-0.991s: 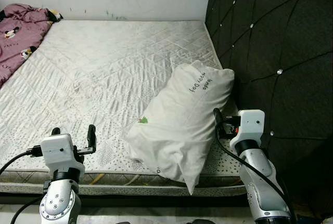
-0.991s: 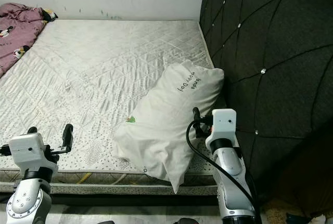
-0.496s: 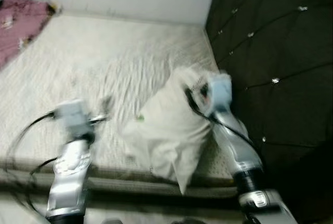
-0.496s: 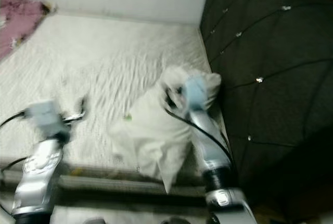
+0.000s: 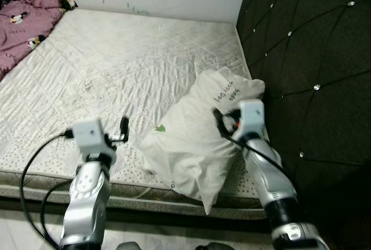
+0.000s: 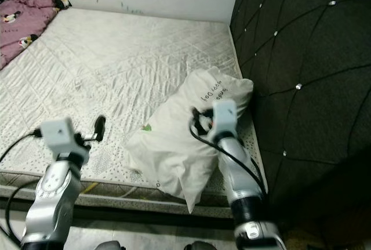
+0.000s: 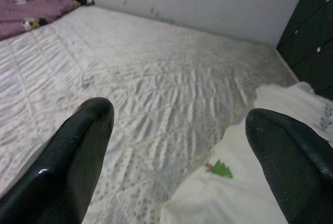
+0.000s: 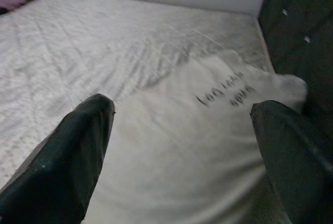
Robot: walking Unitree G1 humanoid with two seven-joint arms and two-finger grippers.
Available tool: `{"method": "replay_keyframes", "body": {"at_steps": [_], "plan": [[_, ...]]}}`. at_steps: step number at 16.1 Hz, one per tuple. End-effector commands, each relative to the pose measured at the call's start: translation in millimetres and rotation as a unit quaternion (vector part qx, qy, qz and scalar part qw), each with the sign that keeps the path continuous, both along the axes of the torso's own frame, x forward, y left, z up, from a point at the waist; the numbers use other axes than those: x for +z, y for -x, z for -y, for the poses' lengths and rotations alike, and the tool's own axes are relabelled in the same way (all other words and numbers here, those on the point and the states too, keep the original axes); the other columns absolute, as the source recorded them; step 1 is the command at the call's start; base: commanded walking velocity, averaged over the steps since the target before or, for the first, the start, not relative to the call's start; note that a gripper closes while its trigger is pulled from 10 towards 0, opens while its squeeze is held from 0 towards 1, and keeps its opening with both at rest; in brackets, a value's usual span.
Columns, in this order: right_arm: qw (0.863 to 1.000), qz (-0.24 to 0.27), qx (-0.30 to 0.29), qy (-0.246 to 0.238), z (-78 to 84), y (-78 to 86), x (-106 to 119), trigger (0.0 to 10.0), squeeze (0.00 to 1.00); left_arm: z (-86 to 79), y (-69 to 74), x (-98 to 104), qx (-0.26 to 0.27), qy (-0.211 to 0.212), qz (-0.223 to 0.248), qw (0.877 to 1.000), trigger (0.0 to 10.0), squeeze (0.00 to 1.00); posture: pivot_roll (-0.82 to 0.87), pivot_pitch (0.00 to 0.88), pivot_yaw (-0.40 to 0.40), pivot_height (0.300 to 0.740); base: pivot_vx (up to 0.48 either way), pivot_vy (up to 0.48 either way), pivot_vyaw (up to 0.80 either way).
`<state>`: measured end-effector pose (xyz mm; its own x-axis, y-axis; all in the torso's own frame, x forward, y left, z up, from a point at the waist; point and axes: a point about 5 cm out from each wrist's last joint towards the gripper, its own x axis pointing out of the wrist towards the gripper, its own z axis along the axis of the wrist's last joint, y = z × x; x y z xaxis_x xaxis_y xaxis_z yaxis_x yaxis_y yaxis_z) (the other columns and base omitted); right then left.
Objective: Clean up the room
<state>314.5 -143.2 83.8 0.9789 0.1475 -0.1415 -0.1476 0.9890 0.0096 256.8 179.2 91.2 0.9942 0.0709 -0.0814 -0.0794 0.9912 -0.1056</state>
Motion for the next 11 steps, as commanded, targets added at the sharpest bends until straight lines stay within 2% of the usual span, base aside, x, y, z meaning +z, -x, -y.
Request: {"method": "replay_keyframes", "body": {"at_steps": [1,3,4,5,7,9,11], "plan": [[1.000,0.014,-0.018,-0.002,7.6,0.4,6.5,10.0,0.00,-2.7,2.7,3.8,-0.004,-0.007,0.003,1.000,10.0,0.00,0.07,0.000,-0.021,0.740,0.000,0.000,0.00],[1.000,0.003,-0.031,-0.002,10.4,5.6,0.8,10.0,0.00,-7.8,5.5,2.2,0.011,-0.010,0.011,1.000,10.0,0.00,0.07,0.000,-0.016,0.740,0.000,0.000,0.00],[0.999,-0.006,-0.042,-0.013,9.8,1.8,-1.3,10.0,0.00,-5.2,-1.0,4.1,0.014,-0.004,0.012,1.000,10.0,0.00,0.07,0.000,-0.014,0.740,0.000,0.000,-0.79],[0.999,-0.003,-0.043,-0.020,7.8,-1.7,0.3,10.0,0.00,-0.6,-6.4,7.6,0.012,-0.018,0.018,1.000,10.0,0.00,0.06,0.000,-0.019,0.740,0.000,0.000,-0.80],[0.999,0.001,-0.038,-0.019,4.3,-4.4,2.8,10.0,0.00,5.0,-10.0,11.4,0.007,-0.022,0.025,0.999,10.0,0.00,0.06,0.000,-0.021,0.740,0.000,0.000,-0.80],[0.999,0.021,-0.036,-0.027,2.3,-5.1,10.5,10.0,0.00,9.4,-7.9,12.9,0.004,-0.016,0.015,1.000,10.0,0.00,0.07,0.000,-0.029,0.740,0.000,0.000,-0.80],[0.998,0.036,-0.049,-0.010,13.9,4.4,15.2,10.0,0.00,-3.5,9.5,5.5,0.010,-0.027,-0.008,1.000,10.0,0.00,0.07,0.000,-0.031,0.740,0.000,0.000,0.00]]}}
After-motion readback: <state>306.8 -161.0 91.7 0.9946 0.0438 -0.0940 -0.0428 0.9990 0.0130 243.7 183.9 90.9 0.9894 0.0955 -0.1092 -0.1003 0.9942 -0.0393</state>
